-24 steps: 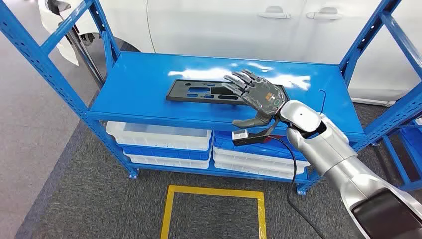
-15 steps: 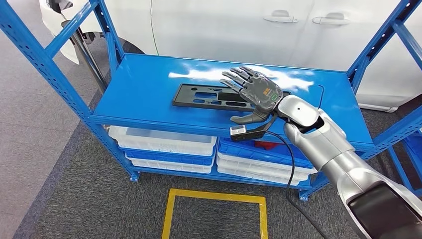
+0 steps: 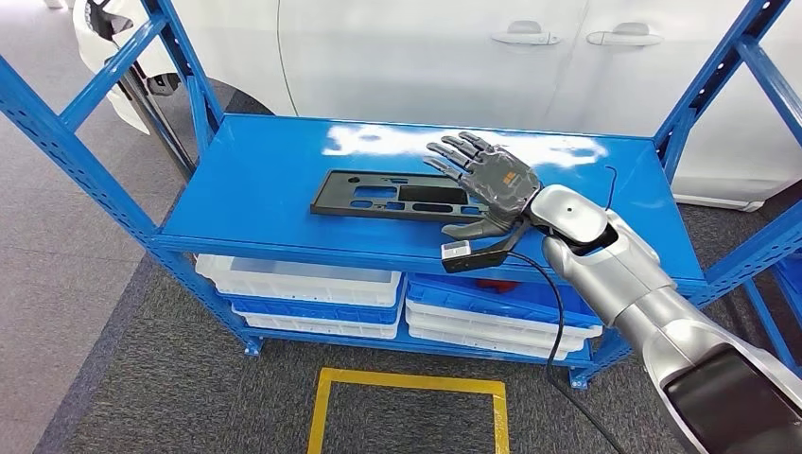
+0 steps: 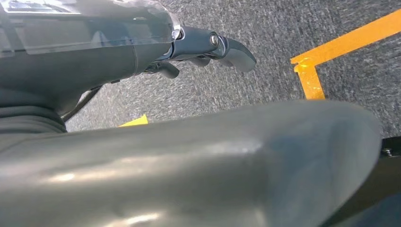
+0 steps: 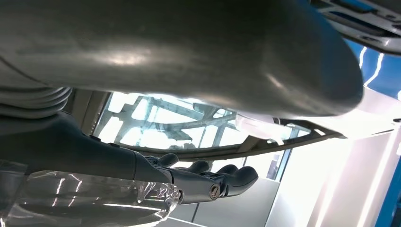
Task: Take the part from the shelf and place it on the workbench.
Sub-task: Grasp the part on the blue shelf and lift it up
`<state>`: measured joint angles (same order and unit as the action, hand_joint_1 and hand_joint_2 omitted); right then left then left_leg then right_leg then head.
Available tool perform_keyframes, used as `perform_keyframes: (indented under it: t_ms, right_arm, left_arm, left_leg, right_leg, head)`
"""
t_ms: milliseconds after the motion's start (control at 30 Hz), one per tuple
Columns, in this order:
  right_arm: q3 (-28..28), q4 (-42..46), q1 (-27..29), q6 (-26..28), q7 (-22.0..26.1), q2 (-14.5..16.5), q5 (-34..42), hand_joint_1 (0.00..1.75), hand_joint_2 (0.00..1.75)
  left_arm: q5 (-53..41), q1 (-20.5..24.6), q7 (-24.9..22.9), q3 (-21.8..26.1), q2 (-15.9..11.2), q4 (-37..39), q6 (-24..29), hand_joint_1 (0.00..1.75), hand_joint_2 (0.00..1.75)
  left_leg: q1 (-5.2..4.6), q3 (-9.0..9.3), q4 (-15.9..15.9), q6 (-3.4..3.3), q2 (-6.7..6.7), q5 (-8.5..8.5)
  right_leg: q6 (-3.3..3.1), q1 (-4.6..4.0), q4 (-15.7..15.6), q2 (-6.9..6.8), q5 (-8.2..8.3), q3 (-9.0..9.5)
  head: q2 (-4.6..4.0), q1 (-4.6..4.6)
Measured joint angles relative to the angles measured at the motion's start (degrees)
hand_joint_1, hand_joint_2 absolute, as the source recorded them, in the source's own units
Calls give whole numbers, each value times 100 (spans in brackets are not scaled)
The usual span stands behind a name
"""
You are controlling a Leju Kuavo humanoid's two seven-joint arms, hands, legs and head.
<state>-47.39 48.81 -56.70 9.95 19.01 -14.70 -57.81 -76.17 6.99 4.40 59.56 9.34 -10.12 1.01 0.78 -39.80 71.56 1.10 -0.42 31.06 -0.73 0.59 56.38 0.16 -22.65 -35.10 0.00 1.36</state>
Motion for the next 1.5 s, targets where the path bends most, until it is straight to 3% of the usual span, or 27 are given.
perform_keyframes:
  t_ms: [67, 133, 233, 300, 400, 433, 467, 500, 600, 667, 767, 833, 900, 967, 1000, 1033, 1100, 1133, 1267, 1333, 1433, 1467, 1500]
  right_arm:
    - [-22, -33, -19, 2, -38, 17, 16, 0, 0]
    - [-34, -79, -68, -1, -78, 43, 55, 0, 0]
    - [-44, -180, -157, -10, -103, 70, 120, 0, 0]
    - [-50, -247, -227, -16, -137, 87, 139, 0, 0]
    - [-86, -401, -312, -26, -236, 123, 149, 0, 0]
    - [-104, -465, -319, -20, -255, 136, 154, 0, 0]
    - [-120, -522, -321, -10, -264, 148, 163, 0, 0]
    - [-132, -571, -325, 4, -267, 158, 176, 0, 0]
    - [-145, -650, -376, 64, -247, 175, 205, 0, 0]
    - [-155, -692, -413, 105, -228, 189, 211, 0, 0]
    - [-167, -742, -422, 136, -208, 204, 214, 0, 0]
    - [-169, -765, -429, 156, -206, 223, 214, 0, 0]
    - [-175, -789, -424, 168, -206, 247, 213, 0, 0]
    - [-182, -811, -398, 170, -205, 271, 212, 0, 0]
    - [-185, -821, -387, 170, -205, 279, 212, 0, 0]
    - [-185, -828, -382, 170, -205, 286, 211, 0, 0]
    - [-184, -834, -388, 174, -205, 294, 213, 0, 0]
    - [-183, -837, -395, 177, -205, 298, 213, 0, 0]
    - [-183, -846, -405, 185, -205, 306, 211, 0, 0]
    - [-183, -848, -417, 193, -209, 308, 211, 0, 0]
    - [-184, -870, -391, 201, -221, 310, 210, 0, 0]
    - [-185, -881, -367, 202, -227, 311, 209, 0, 0]
    - [-185, -890, -347, 203, -234, 312, 207, 0, 0]
  left_arm:
    - [-1, 1, -9, 0, -2, 0, 0, 0, 0]
    - [-1, 8, -14, 0, -4, 0, 1, 0, 0]
    - [-1, -1, -16, 0, -7, 0, 7, 0, 0]
    - [-1, 7, -17, 0, -7, 0, 16, 0, 0]
    - [0, 16, -18, 0, -7, 0, 27, 0, 0]
    - [0, 11, -16, 0, -7, 0, 29, 0, 0]
    - [0, 7, -11, 0, -8, 0, 31, 0, 0]
    - [-1, 6, -6, 0, -7, 0, 32, 0, 0]
    - [-32, 14, 9, -2, 1, 0, 31, 0, 0]
    - [-60, 18, 22, -4, 7, 0, 39, 0, 0]
    - [-74, 24, 40, -8, 5, -1, 73, 0, 0]
    - [-75, 26, 43, -9, 3, -2, 91, 0, 0]
    - [-75, 24, 42, -9, 3, -2, 99, 0, 0]
    - [-75, 21, 39, -9, 3, -2, 101, 0, 0]
    - [-75, 19, 38, -9, 3, -2, 102, 0, 0]
    - [-75, 19, 38, -9, 3, -2, 102, 0, 0]
    - [-75, 20, 38, -9, 3, -2, 103, 0, 0]
    - [-75, 24, 38, -9, 3, -2, 103, 0, 0]
    - [-70, 19, 35, -8, 3, -2, 103, 0, 0]
    - [-47, 29, 20, -7, 4, -2, 96, 0, 0]
    - [-2, 28, -10, -6, 5, -2, 88, 0, 0]
    - [4, 22, -16, -5, 4, -2, 90, 0, 0]
    - [6, 17, -20, -5, 4, -2, 91, 0, 0]
  left_leg:
    - [9, 332, -807, 5, 7, -446]
    - [-11, 546, -1341, -51, 9, -621]
    - [-24, 576, -1420, -181, 0, -677]
    - [-14, 590, -1454, -246, 1, -719]
    - [-28, 591, -1466, -300, 1, -732]
    - [-35, 590, -1462, -308, 0, -730]
    - [-42, 590, -1457, -310, -3, -727]
    - [-48, 591, -1450, -309, -6, -723]
    - [-77, 593, -1431, -281, -15, -689]
    - [-93, 587, -1425, -234, -12, -659]
    - [-92, 591, -1388, -148, -3, -607]
    - [-78, 427, -1007, -79, 2, -399]
    - [-44, 30, -229, -17, 3, -66]
    - [-19, -290, 281, 19, 5, 18]
    - [-10, -299, 220, 26, 5, -108]
    - [-4, -185, -84, 25, 7, -335]
    - [-7, 178, -913, -6, 12, -752]
    - [-13, 312, -1199, -37, 11, -848]
    - [-25, 402, -1385, -184, 0, -823]
    - [-12, 434, -1422, -252, 1, -827]
    - [-21, 449, -1426, -304, 0, -806]
    - [-24, 453, -1422, -308, -2, -798]
    - [-27, 460, -1415, -309, -6, -787]
  right_leg:
    - [32, 5, 27, 4, -25, 19]
    - [85, -4, 55, 10, -40, 3]
    - [191, -9, 66, 12, -50, -20]
    - [248, 6, 261, 6, -198, -96]
    - [294, 17, 1261, 2, -698, -547]
    - [298, 17, 1546, 2, -782, -682]
    - [295, 17, 1639, 2, -762, -728]
    - [281, 15, 1520, 2, -647, -672]
    - [194, -10, 444, -5, -181, -148]
    - [146, -43, 106, -13, -139, 9]
    - [79, -29, 59, -16, -138, 53]
    - [28, 8, 22, -23, -129, 105]
    - [-3, 8, 21, -23, -151, 133]
    - [-2, 8, 26, -17, -184, 163]
    - [5, 9, 31, -14, -208, 189]
    - [18, 12, 40, -13, -240, 224]
    - [60, 3, 66, -11, -313, 284]
    - [85, -8, 78, -7, -341, 295]
    - [203, -14, 98, -5, -396, 291]
    - [252, 3, 412, -9, -588, 159]
    - [290, 13, 1512, -10, -1048, -422]
    - [293, 14, 1732, -10, -1074, -567]
    - [287, 14, 1734, -11, -982, -608]
  head:
    - [0, 0]
    - [0, 0]
    - [0, 0]
    - [0, 0]
    - [0, 0]
    - [0, 0]
    - [0, 0]
    - [0, 0]
    - [0, 0]
    - [0, 0]
    - [0, 0]
    - [0, 0]
    - [0, 0]
    - [0, 0]
    - [0, 0]
    - [0, 0]
    - [0, 0]
    - [0, 1]
    - [0, 0]
    - [0, 0]
    - [0, 0]
    - [0, 0]
    - [0, 0]
